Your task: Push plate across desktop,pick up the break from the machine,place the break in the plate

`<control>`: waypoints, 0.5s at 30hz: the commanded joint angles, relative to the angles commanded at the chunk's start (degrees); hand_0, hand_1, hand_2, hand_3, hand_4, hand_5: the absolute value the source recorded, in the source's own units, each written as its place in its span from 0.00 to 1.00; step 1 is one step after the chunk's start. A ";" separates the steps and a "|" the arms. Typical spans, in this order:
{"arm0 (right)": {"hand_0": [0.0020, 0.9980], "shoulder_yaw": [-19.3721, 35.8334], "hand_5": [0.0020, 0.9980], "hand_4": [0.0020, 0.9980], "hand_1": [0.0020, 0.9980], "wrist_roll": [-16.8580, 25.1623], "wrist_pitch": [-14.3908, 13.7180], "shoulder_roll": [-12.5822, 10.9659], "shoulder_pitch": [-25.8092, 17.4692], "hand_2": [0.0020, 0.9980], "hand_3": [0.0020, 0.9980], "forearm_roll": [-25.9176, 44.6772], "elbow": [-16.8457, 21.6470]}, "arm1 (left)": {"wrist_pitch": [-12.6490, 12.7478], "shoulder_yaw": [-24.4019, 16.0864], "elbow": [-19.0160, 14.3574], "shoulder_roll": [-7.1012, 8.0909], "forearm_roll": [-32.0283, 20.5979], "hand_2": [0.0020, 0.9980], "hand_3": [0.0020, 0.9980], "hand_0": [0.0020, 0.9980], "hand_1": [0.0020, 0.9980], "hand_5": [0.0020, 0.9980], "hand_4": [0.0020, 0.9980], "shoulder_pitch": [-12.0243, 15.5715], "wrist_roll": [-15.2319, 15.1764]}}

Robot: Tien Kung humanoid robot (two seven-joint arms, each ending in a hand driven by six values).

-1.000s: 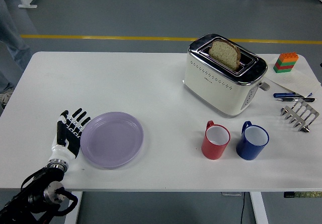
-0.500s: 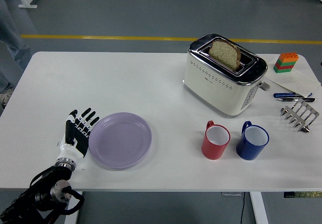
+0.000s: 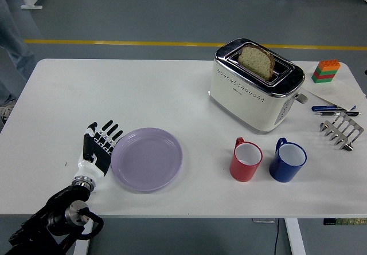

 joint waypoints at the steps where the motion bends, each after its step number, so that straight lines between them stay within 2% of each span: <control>1: 0.73 -0.03 0.23 0.50 0.70 0.01 0.02 0.01 0.03 0.69 0.64 -0.02 0.02 | -0.18 0.46 0.25 -0.15 -0.51 0.82 0.76 0.80 0.79 1.00 0.58 -0.38 0.20; 15: 0.73 -0.76 0.23 0.50 0.70 0.02 -0.03 -0.05 -0.06 0.69 0.64 0.00 -0.02 | -1.33 4.25 1.77 -1.05 -4.08 0.82 0.76 0.80 0.80 1.00 0.58 -1.89 0.87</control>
